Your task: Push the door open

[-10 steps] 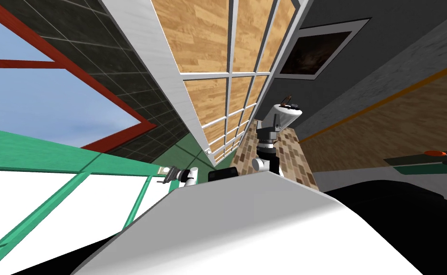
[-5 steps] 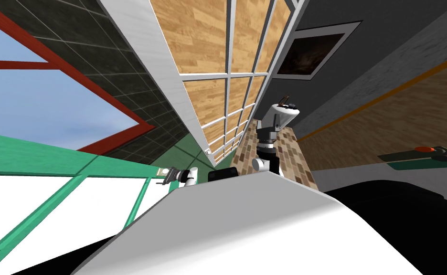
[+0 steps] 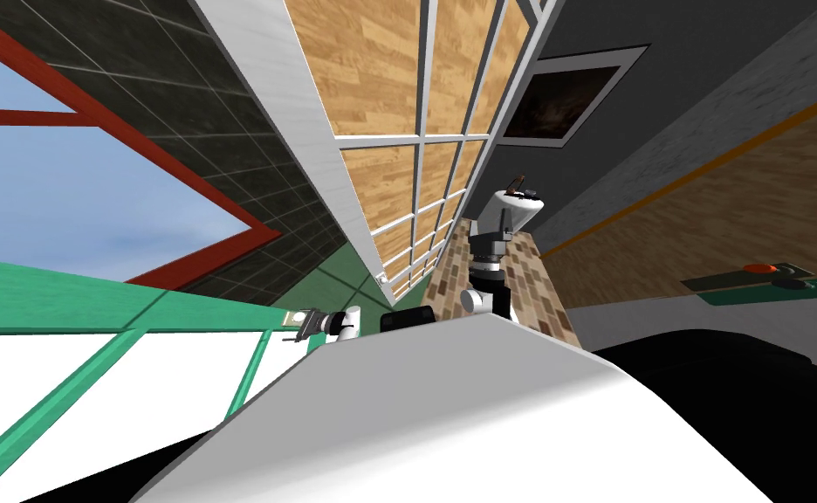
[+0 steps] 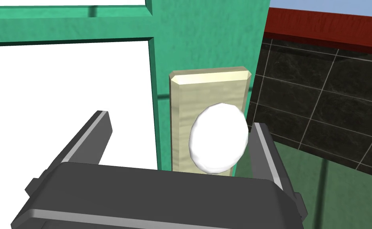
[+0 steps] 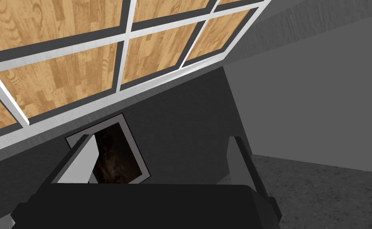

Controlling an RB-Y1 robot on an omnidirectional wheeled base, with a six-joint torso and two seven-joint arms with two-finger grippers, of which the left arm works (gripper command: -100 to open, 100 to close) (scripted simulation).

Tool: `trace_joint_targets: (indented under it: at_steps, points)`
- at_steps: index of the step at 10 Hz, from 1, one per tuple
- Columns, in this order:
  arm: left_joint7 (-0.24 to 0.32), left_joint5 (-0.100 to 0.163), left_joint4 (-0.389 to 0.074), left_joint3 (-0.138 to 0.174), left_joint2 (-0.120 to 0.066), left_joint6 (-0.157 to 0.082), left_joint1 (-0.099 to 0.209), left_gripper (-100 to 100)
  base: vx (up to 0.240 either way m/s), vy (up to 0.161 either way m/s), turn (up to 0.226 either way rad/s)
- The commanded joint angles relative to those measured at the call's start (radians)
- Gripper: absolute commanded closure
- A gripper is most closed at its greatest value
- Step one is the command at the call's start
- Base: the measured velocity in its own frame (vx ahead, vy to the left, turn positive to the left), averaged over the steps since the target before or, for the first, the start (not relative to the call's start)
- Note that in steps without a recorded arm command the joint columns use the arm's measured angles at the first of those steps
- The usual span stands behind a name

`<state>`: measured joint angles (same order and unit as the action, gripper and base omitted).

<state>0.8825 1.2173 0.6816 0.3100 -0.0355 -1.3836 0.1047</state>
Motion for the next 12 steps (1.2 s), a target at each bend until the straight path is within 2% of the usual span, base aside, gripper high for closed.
trace_joint_targets:
  at_steps: [1, 3, 4, 7, 8, 12]
  points:
    - [0.025, 0.008, -0.02, 0.016, -0.013, -0.032, 0.005, 100, 0.001, 0.007, 0.017]
    - [0.025, 0.008, -0.02, 0.016, -0.013, -0.032, 0.005, 100, 0.003, 0.0, 0.001]
    - [0.021, 0.022, -0.026, 0.043, -0.011, -0.048, 0.011, 100, 0.011, 0.036, -0.128]
    - [0.021, 0.022, -0.026, 0.043, -0.011, -0.048, 0.011, 100, 0.003, 0.029, -0.021]
    - [0.018, 0.035, -0.032, 0.068, -0.008, -0.063, 0.018, 100, 0.015, 0.035, -0.123]
    - [0.018, 0.035, -0.032, 0.068, -0.008, -0.063, 0.018, 100, 0.005, 0.024, -0.018]
